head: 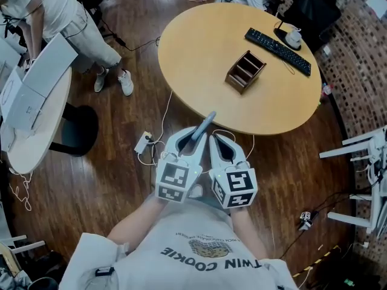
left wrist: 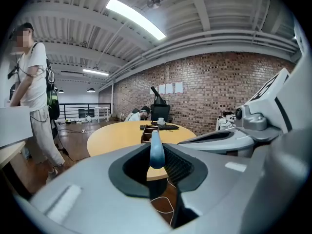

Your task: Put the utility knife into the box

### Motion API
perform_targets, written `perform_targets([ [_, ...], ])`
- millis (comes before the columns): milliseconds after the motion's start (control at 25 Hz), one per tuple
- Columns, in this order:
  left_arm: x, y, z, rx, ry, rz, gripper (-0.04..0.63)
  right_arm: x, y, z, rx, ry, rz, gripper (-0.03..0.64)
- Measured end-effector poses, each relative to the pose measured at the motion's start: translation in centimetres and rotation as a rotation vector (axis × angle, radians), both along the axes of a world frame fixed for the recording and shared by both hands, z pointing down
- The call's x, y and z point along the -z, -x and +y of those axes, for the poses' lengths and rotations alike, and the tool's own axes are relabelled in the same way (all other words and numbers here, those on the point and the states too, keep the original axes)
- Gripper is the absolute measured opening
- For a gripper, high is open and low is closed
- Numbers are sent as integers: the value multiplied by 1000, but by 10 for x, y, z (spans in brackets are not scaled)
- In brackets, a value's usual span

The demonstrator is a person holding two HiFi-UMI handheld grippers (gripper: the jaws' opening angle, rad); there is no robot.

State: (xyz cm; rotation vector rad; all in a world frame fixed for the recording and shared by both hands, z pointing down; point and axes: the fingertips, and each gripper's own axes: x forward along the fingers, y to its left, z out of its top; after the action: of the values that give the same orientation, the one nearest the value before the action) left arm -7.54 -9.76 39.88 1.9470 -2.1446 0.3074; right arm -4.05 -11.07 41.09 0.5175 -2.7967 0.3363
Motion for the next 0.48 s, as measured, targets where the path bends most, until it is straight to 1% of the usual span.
perform_targets([
  [280, -8, 9, -36, -33, -6, 9, 74, -7, 8, -32, -32, -11, 13, -2],
  [480, -16, 21, -65, -70, 9, 20, 73, -10, 22, -62, -64, -14, 25, 0],
])
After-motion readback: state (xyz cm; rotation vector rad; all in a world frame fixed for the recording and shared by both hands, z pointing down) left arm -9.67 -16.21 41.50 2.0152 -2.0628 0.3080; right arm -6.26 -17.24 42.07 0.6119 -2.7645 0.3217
